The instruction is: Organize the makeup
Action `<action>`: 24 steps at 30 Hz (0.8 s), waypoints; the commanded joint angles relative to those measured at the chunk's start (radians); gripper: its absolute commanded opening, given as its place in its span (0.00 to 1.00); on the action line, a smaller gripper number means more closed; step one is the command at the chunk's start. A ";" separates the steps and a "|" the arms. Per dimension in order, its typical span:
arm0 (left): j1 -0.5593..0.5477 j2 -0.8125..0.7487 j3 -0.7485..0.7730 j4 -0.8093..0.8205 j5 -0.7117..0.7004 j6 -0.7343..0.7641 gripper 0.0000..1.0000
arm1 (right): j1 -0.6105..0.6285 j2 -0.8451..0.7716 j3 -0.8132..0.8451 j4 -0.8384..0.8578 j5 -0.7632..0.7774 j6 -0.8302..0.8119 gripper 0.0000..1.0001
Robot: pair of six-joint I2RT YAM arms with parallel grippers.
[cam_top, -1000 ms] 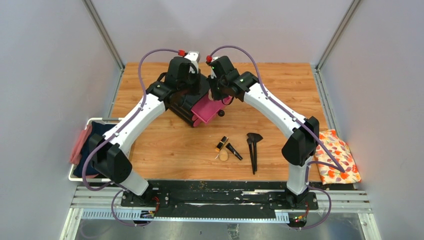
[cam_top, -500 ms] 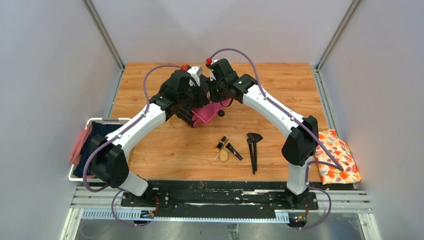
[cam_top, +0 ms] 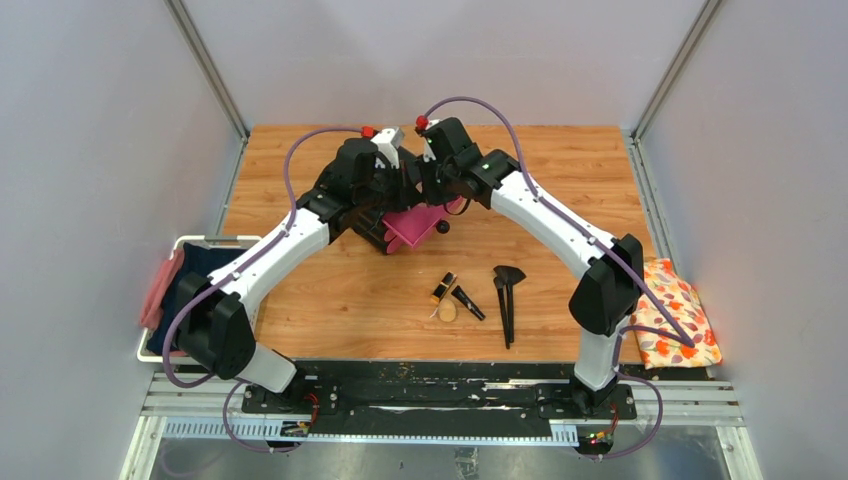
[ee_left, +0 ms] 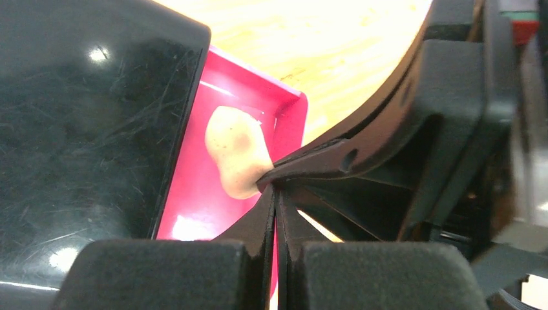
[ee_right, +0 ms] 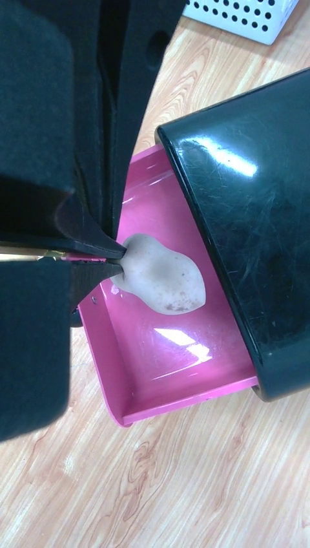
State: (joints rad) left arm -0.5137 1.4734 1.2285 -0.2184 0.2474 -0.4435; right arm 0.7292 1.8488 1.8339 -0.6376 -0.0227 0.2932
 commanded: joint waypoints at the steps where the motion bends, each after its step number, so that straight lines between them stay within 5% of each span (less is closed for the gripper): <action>1: -0.003 0.008 -0.002 0.033 0.000 -0.003 0.00 | 0.011 -0.070 -0.017 0.019 -0.072 0.020 0.00; 15: -0.003 0.070 0.009 0.038 -0.007 0.001 0.00 | 0.010 -0.099 -0.019 0.026 -0.145 0.035 0.00; 24: -0.003 0.073 0.001 0.044 -0.004 0.003 0.00 | 0.011 -0.082 -0.002 0.038 -0.188 0.043 0.25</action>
State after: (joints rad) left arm -0.5110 1.5307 1.2285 -0.1951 0.2268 -0.4412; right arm 0.7246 1.7969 1.8091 -0.6418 -0.1223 0.3141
